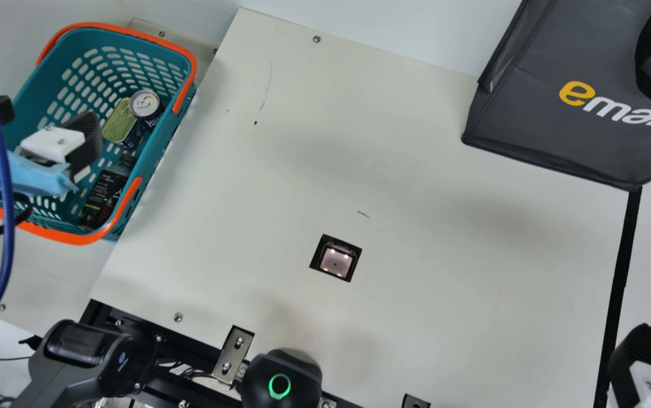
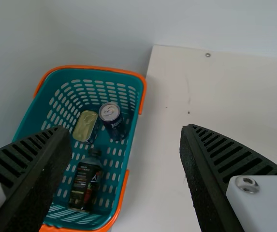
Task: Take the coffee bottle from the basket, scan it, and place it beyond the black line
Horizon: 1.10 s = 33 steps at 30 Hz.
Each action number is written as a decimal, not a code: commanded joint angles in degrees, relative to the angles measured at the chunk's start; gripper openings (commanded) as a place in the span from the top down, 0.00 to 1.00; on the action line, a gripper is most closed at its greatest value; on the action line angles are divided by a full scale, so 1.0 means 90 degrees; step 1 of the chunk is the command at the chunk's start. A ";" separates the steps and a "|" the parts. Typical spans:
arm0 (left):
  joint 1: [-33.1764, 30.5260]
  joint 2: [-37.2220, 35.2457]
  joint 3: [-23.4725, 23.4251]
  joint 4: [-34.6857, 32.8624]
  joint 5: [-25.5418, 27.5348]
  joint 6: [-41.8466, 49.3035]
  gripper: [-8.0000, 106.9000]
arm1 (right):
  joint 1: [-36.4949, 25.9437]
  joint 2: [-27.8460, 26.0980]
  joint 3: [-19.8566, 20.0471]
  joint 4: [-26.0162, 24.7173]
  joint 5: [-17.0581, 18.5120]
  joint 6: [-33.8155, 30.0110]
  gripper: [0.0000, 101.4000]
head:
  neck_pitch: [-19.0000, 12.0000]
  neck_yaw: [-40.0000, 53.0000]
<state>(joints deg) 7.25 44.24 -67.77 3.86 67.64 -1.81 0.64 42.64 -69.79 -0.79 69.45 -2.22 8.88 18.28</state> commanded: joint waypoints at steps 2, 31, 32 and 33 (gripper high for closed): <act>0.0280 0.0025 0.0062 0.0025 -0.0069 0.0017 0.15 | 0.0000 0.0000 0.0000 0.0000 0.0000 0.0000 0.10 | -0.0106 0.0015; 0.5296 0.1814 0.0407 -0.2961 -0.1015 0.4300 0.15 | 0.0000 0.0000 0.0000 0.0000 0.0006 0.0000 0.10 | -0.0106 0.0015; 0.5411 0.1875 0.0417 -0.3024 -0.1010 0.4424 0.15 | 0.0000 0.0000 0.0000 0.0000 0.0006 0.0000 0.10 | -0.0106 0.0015; 0.5523 0.1932 0.0428 -0.3079 -0.1004 0.4545 0.15 | 0.0000 0.0000 0.0000 0.0000 0.0006 0.0000 0.10 | -0.0106 0.0015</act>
<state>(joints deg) 53.95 61.03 -64.04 -22.66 58.41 35.52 0.64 42.64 -69.79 -0.79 69.50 -2.22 8.88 18.28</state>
